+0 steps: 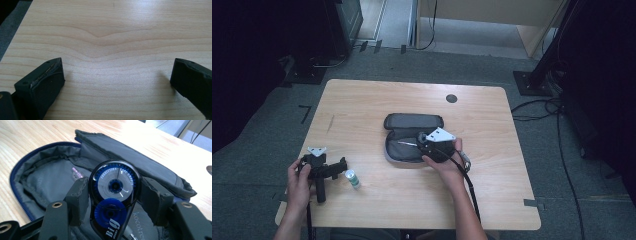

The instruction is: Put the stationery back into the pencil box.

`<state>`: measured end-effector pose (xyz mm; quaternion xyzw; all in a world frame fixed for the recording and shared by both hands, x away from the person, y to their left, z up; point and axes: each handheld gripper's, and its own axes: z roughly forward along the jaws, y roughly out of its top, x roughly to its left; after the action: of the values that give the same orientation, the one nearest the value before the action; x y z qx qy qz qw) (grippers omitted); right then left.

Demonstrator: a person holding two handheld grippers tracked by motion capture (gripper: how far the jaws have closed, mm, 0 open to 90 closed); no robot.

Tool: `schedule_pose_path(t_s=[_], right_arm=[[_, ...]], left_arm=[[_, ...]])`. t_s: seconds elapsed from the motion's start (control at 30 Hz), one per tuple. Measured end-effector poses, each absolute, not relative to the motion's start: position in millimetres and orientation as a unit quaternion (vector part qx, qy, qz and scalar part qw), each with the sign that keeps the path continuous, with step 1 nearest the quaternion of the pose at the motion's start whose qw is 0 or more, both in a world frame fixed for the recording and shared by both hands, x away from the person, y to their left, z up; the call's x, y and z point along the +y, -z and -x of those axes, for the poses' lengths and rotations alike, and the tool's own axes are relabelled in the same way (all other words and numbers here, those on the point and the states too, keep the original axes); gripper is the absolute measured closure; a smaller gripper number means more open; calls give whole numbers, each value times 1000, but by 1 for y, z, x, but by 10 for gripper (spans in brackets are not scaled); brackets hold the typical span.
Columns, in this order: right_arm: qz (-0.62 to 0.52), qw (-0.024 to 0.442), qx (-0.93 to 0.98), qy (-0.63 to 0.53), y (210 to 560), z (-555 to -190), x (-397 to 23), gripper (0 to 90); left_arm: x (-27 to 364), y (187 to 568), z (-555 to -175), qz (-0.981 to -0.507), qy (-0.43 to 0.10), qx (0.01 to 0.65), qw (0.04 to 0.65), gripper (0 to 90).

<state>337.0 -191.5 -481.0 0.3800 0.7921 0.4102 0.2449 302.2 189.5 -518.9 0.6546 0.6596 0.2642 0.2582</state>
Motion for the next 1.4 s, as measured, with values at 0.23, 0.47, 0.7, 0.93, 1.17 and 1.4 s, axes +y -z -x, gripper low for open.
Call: schedule_pose_path(t_s=[0.23,0.47,0.7,0.93,1.17,1.4], right_arm=[[-352,237,818,-389,487,-338,-185,418],[-345,216,831,-380,491,-339,-179,417],[-378,210,819,-377,489,-335,-181,371],[-387,215,830,-339,495,-330,-182,384],[-427,240,802,-341,495,-332,-191,443],[-438,264,793,-331,494,-330,-195,463]], left_arm=[[190,519,-302,-655,-264,659,258,0],[190,519,-302,-655,-264,659,258,0],[190,519,-302,-655,-264,659,258,0],[189,519,-302,-655,-264,659,258,0],[190,519,-302,-655,-264,659,258,0],[190,519,-302,-655,-264,659,258,0]])
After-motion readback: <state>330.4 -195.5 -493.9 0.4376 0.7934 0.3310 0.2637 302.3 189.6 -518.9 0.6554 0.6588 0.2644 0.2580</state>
